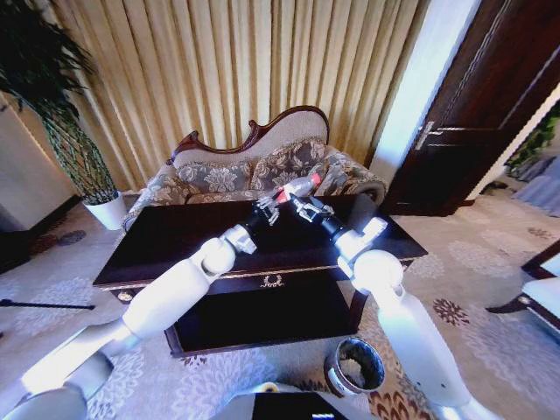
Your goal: Move to the front of the table and place the trash on the table into the trash bin.
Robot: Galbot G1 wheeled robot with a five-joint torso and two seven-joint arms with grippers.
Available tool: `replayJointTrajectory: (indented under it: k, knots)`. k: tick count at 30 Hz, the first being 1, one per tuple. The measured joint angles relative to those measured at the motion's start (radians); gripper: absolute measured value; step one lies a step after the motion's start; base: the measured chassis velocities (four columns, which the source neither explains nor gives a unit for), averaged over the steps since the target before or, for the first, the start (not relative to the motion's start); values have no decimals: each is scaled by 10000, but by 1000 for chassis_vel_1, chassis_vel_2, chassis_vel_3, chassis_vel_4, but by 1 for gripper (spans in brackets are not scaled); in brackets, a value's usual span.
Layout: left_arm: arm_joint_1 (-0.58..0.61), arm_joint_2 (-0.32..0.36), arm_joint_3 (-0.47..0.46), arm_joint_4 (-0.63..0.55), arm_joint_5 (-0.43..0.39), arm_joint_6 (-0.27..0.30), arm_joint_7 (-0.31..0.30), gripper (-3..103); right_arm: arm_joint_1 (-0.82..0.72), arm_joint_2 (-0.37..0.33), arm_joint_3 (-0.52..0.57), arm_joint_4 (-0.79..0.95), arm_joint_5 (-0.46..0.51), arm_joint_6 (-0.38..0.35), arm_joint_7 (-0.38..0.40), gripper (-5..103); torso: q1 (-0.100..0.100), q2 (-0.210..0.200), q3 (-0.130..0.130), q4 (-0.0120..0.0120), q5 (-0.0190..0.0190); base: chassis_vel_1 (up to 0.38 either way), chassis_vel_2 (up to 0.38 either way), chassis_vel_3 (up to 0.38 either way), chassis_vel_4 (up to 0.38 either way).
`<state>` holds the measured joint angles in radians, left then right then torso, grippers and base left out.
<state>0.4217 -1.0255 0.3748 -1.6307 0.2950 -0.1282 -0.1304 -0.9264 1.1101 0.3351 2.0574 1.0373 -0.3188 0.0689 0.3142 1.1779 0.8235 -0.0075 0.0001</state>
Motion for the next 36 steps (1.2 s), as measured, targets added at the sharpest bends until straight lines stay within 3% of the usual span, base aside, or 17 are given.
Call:
replayJointTrajectory:
  k: [17, 25, 28, 30, 36]
  knots:
    - [-393, -160, 903, -193, -240, 197, -169, 23, 465, 211, -279, -448, -412, 9, 17, 102, -1, 1, 0, 0, -1, 0, 0, 0, 0]
    - [-395, -90, 1018, -325, -249, 199, -170, 23, 389, 168, -44, -448, -445, 60, 16, 85, -1, 0, -1, 0, -1, 0, 0, 0, 0]
    - [-411, -87, 1037, -365, -253, 199, -170, 23, 374, 159, 62, -432, -448, 64, 15, 74, -1, 1, -1, 0, -1, 0, 0, 0, 0]
    - [-411, -84, 1044, -383, -258, 198, -171, 23, 364, 158, 95, -424, -453, 67, 15, 74, -1, 0, -1, 0, -1, 0, 0, 0, 0]
    - [-369, -26, 1052, -479, -261, 184, -270, 23, 281, 147, 178, -381, -502, 123, 15, 57, -1, 0, -1, 0, -1, 0, 0, 0, 0]
